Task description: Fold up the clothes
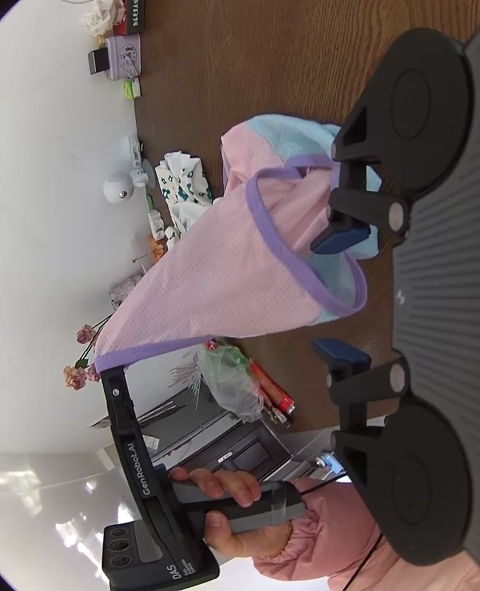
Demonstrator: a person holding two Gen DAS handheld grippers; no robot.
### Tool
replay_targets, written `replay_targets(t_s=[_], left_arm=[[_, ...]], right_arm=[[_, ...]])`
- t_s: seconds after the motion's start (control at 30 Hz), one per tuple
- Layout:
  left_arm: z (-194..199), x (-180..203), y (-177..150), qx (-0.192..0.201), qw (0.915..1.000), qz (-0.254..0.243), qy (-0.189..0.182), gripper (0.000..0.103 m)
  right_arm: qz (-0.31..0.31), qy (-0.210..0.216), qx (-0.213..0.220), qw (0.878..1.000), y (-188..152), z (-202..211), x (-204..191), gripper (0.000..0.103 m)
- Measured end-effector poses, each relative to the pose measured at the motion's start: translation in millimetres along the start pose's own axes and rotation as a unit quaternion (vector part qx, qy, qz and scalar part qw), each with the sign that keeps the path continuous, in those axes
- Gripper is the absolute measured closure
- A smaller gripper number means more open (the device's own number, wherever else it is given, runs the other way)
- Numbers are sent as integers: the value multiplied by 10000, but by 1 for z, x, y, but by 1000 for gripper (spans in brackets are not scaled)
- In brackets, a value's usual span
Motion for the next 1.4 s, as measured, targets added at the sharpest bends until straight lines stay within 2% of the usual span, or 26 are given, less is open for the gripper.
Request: replay_targets(t_s=[0.2, 0.23, 0.3, 0.33, 0.37, 0.43, 0.53, 0.6, 0.63, 0.67, 0.8, 0.9, 1.1, 1.17, 1.27, 1.3, 1.4], left_arm=[[2, -2, 3, -33, 9999, 116, -21, 101], [3, -1, 3, -29, 9999, 133, -58, 101], [4, 2, 4, -20, 9998, 166, -129, 101], [4, 1, 4, -14, 9999, 113, -44, 101], [4, 0, 3, -9, 10000, 59, 43, 101], [0, -10, -2, -56, 9992, -107, 369, 101], [-13, -24, -16, -375, 9977, -20, 557, 100], [-25, -29, -28, -615, 9965, 197, 527, 96], [-30, -30, -34, -702, 9958, 346, 481, 91], [-35, -31, -41, -789, 9947, 496, 433, 90], [-55, -22, -65, -1097, 9891, 977, 76, 88], [-67, -11, -81, -1272, 9834, 1278, -199, 80], [-72, 15, -78, -1121, 9748, 1682, -940, 77], [-69, 15, -73, -1041, 9780, 1586, -865, 72], [-70, 14, -72, -1052, 9854, 1195, -603, 75], [-72, 16, -73, -1117, 9855, 1119, -618, 78], [-76, 24, -79, -1262, 9796, 1226, -972, 100]], right_arm=[[-236, 107, 22, 9997, -7, -15, -4, 58], [-291, 124, 86, 9995, -5, -16, -3, 63], [-457, 191, 214, 9985, -1, -19, 0, 83], [-551, 287, 258, 9977, 1, -19, 0, 95], [-635, 406, 306, 9967, 3, -17, 0, 99], [-728, 759, 526, 9931, 13, -3, -6, 100], [-851, 1101, 1270, 9821, 45, 37, -11, 100], [-913, 1098, 1691, 9752, 72, 64, -7, 100], [-919, 1048, 1875, 9723, 85, 76, -6, 100], [-856, 874, 1973, 9727, 96, 84, -5, 100], [-657, 507, 2206, 9718, 136, 107, -11, 100], [-444, 406, 2286, 9717, 159, 114, -26, 100], [-111, 297, 2129, 9766, 170, 117, -48, 100], [-104, 340, 2104, 9770, 167, 119, -50, 100], [-90, 429, 2109, 9765, 161, 125, -52, 100], [-91, 448, 2124, 9761, 160, 127, -52, 100], [-124, 470, 2142, 9756, 152, 134, -48, 100]])
Point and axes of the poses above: each gripper's, at about its wrist camera, not at the fingertips, and z roughly against the way its jaws point, x to its right, y to its top, the point moved 10 cm from there along -z, roughly the way its jaws point
